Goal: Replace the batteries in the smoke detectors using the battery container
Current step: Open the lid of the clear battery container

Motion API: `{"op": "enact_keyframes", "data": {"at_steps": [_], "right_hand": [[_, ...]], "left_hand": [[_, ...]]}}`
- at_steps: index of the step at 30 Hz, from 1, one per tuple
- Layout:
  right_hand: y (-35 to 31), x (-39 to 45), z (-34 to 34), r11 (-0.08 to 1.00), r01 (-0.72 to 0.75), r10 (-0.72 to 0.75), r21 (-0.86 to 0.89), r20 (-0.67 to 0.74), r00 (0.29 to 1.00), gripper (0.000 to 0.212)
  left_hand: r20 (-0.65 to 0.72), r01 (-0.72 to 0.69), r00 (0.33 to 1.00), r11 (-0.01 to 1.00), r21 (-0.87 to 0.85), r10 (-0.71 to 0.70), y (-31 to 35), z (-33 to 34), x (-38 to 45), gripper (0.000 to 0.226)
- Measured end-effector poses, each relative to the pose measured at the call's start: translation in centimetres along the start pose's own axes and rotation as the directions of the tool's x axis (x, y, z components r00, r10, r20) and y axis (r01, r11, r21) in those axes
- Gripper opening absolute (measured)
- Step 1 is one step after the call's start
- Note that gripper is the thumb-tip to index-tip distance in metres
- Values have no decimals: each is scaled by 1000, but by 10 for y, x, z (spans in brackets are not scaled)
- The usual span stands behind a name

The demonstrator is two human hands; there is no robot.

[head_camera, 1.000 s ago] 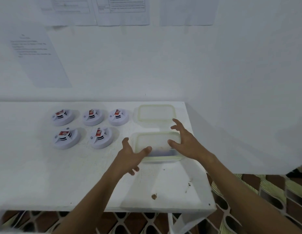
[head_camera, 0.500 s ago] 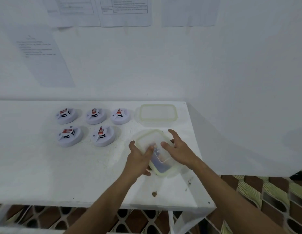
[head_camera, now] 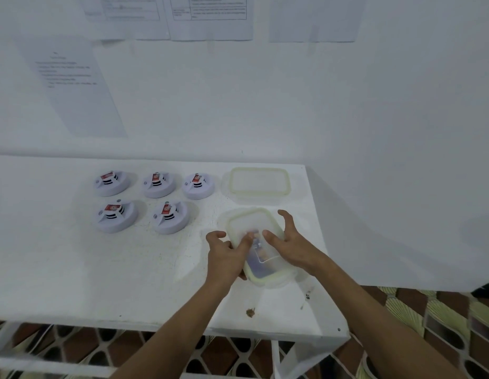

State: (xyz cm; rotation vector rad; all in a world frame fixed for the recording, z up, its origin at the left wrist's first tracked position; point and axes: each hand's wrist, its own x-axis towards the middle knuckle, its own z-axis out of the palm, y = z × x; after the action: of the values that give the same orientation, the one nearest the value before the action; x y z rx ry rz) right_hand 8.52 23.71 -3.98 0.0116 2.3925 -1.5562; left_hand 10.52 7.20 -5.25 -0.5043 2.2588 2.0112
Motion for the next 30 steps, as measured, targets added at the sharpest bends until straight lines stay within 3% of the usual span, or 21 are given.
{"op": "enact_keyframes", "data": {"at_steps": [11, 14, 19, 24, 30], "right_hand": [[4, 4, 2, 1000, 11, -12, -7, -32, 999, 71], [3, 6, 1, 1000, 21, -22, -20, -48, 999, 68], [-7, 10, 2, 993, 66, -71, -95, -57, 996, 63], [-9, 13, 1, 990, 50, -62, -130, -83, 995, 63], [-4, 17, -4, 970, 172, -204, -173, -182, 962, 63]], "left_hand": [[-82, 20, 996, 981, -195, -36, -4, 5, 0, 51], [-122, -4, 992, 985, -175, -18, 0, 3, 4, 50], [-73, 17, 997, 991, -136, -27, -1, -8, 1, 64], [-55, -16, 998, 996, -92, 11, -2, -10, 4, 61], [-46, -49, 998, 996, -75, 45, -2, -7, 4, 57]]}}
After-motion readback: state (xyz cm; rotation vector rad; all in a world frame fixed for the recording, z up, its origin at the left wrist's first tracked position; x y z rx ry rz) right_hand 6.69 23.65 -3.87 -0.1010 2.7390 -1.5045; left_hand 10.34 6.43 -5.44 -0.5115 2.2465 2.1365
